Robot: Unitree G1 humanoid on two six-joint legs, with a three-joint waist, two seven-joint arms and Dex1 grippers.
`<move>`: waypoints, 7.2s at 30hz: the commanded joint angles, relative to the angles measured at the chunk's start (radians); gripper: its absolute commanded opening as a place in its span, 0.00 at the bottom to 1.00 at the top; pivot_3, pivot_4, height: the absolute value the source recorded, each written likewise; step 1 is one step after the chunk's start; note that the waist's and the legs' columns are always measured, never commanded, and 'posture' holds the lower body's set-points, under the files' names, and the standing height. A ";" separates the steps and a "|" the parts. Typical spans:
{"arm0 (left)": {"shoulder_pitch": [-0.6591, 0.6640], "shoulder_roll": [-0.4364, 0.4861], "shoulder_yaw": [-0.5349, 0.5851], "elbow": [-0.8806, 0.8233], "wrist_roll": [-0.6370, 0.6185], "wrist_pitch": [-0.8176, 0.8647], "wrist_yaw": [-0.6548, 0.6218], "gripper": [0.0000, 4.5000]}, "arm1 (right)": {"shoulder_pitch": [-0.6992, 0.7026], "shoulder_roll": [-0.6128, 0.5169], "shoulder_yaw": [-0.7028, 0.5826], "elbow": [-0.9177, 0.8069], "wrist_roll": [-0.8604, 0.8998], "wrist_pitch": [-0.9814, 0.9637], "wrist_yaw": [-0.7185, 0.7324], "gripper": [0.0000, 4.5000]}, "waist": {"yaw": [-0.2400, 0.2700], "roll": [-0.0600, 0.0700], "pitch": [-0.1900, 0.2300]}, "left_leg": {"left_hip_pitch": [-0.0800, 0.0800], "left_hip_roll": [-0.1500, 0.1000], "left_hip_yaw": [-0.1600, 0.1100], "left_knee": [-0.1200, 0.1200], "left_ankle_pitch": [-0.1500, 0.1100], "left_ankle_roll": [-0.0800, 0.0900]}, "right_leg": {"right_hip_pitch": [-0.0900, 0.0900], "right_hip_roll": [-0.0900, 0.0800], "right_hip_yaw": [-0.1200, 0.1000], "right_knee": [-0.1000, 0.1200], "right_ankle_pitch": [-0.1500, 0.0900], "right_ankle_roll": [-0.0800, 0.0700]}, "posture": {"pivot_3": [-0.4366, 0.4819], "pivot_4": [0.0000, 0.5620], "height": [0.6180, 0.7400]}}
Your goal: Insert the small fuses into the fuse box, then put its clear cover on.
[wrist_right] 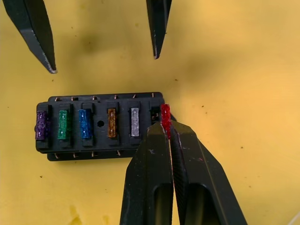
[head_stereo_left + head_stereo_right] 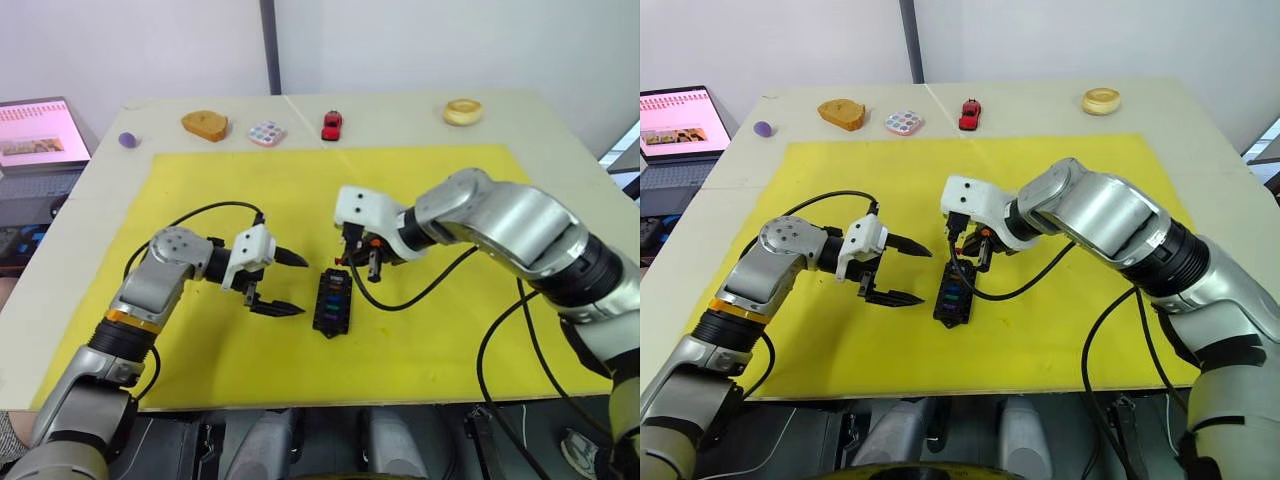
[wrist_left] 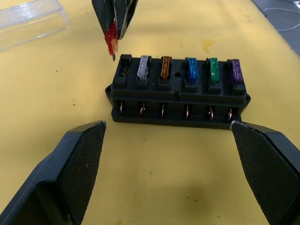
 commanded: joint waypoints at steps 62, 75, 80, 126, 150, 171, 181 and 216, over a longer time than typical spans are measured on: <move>0.029 -0.046 0.008 -0.043 0.046 -0.022 0.057 0.99 | 0.019 0.056 0.052 0.013 -0.184 -0.013 0.108 0.00 | -0.001 0.000 0.000 | 0.001 0.000 0.000 0.001 0.000 0.000 | 0.001 0.000 0.000 0.001 0.000 0.000 | 0.48 0.27 1.00; 0.060 -0.058 0.001 -0.072 0.053 -0.019 0.099 0.99 | 0.005 0.073 0.075 0.021 -0.222 -0.026 0.146 0.00 | -0.001 0.000 0.000 | 0.002 0.000 0.000 0.001 0.000 0.000 | 0.002 0.000 0.000 0.001 0.000 0.000 | 0.48 0.27 1.00; 0.062 -0.055 0.005 -0.073 0.051 -0.019 0.101 1.00 | -0.005 0.073 0.068 0.015 -0.224 -0.027 0.156 0.07 | -0.001 0.000 0.000 | 0.002 0.000 0.000 0.001 0.000 0.000 | 0.002 0.000 0.000 0.001 0.000 0.000 | 0.48 0.27 1.00; 0.068 -0.030 0.028 -0.044 0.073 -0.032 0.121 1.00 | 0.141 0.054 -0.116 -0.030 -0.194 -0.122 0.118 0.01 | -0.001 0.000 0.000 | 0.002 0.000 0.000 0.001 0.000 0.000 | 0.002 0.000 0.000 0.001 0.000 0.000 | 0.48 0.27 1.00; 0.071 -0.022 0.039 -0.053 0.067 -0.022 0.127 1.00 | 0.197 0.056 -0.067 -0.015 -0.238 -0.169 0.128 0.01 | -0.001 0.000 0.000 | 0.002 0.000 -0.001 0.001 0.000 0.000 | 0.003 0.000 -0.001 0.001 0.000 0.000 | 0.48 0.27 1.00; 0.361 0.348 0.474 -0.516 -0.323 0.624 0.175 1.00 | 0.543 -0.337 -0.642 0.019 -0.135 -0.610 0.390 0.21 | 0.001 0.000 0.000 | 0.003 0.000 0.000 0.001 -0.001 0.001 | 0.004 0.000 0.000 0.000 0.000 0.000 | 0.48 0.27 1.00; 0.717 0.375 0.744 -0.625 -0.358 0.646 0.239 1.00 | 0.813 -0.489 -0.890 0.139 -0.160 -0.698 0.410 0.99 | 0.004 0.003 0.001 | 0.003 0.001 0.001 0.000 -0.001 0.001 | 0.004 -0.001 0.000 -0.002 -0.002 -0.004 | 0.48 0.27 1.00; 0.277 0.143 0.283 -0.698 -0.349 0.589 0.511 1.00 | 0.031 0.210 -0.386 0.851 -0.395 -0.339 -0.020 0.99 | -0.001 0.002 0.002 | 0.002 0.001 0.001 -0.001 0.004 -0.008 | 0.002 0.002 0.000 0.000 0.002 -0.001 | 0.48 0.27 1.00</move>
